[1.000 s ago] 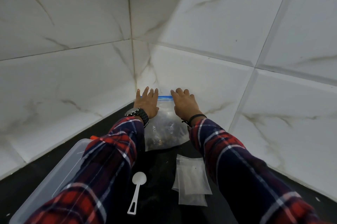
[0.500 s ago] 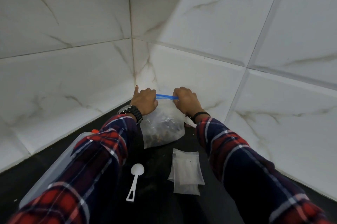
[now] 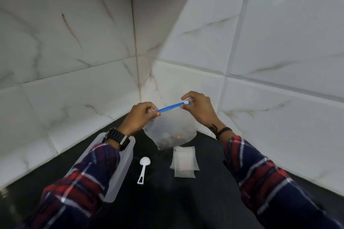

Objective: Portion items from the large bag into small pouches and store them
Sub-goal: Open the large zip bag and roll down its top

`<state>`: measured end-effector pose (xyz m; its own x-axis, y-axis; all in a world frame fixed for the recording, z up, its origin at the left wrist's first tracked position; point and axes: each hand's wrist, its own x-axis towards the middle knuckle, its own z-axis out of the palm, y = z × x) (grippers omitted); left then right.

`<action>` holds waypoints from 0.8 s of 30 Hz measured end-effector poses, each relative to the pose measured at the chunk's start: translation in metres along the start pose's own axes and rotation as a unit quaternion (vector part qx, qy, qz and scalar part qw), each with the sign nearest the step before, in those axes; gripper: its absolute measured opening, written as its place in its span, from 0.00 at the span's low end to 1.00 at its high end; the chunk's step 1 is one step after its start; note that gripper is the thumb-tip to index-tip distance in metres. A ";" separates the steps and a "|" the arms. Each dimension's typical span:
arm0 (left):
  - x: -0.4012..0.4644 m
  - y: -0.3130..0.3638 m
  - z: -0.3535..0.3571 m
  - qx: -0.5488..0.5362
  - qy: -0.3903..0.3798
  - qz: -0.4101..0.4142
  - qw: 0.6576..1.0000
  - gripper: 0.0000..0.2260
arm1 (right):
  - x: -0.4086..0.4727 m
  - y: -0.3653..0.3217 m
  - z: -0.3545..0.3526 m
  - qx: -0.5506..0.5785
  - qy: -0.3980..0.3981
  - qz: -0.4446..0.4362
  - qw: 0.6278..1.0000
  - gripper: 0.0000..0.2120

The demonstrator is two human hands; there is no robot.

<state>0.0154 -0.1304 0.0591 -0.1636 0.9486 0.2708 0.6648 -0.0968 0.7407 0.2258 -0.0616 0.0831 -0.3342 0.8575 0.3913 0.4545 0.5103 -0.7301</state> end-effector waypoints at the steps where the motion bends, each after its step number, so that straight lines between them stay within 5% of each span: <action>1: -0.012 0.006 -0.004 0.001 0.003 0.007 1.000 0.02 | -0.011 -0.007 -0.007 0.026 0.000 0.008 1.000 0.07; 10: -0.121 0.068 -0.025 0.116 0.091 0.074 0.986 0.05 | -0.114 -0.066 -0.044 0.225 -0.019 0.061 0.972 0.07; 19: -0.185 0.081 -0.029 0.154 -0.154 -0.005 0.976 0.06 | -0.220 -0.059 -0.036 0.395 -0.037 0.189 0.898 0.02; 24: -0.193 0.071 0.024 0.326 -0.087 0.045 0.940 0.10 | -0.240 -0.046 -0.022 0.409 0.022 0.254 0.876 0.08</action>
<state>0.1116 -0.3132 0.0452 -0.0001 0.9859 0.1675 0.9849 -0.0289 0.1706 0.3036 -0.2895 0.0349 -0.2196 0.9712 -0.0924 -0.2147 -0.1406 -0.9665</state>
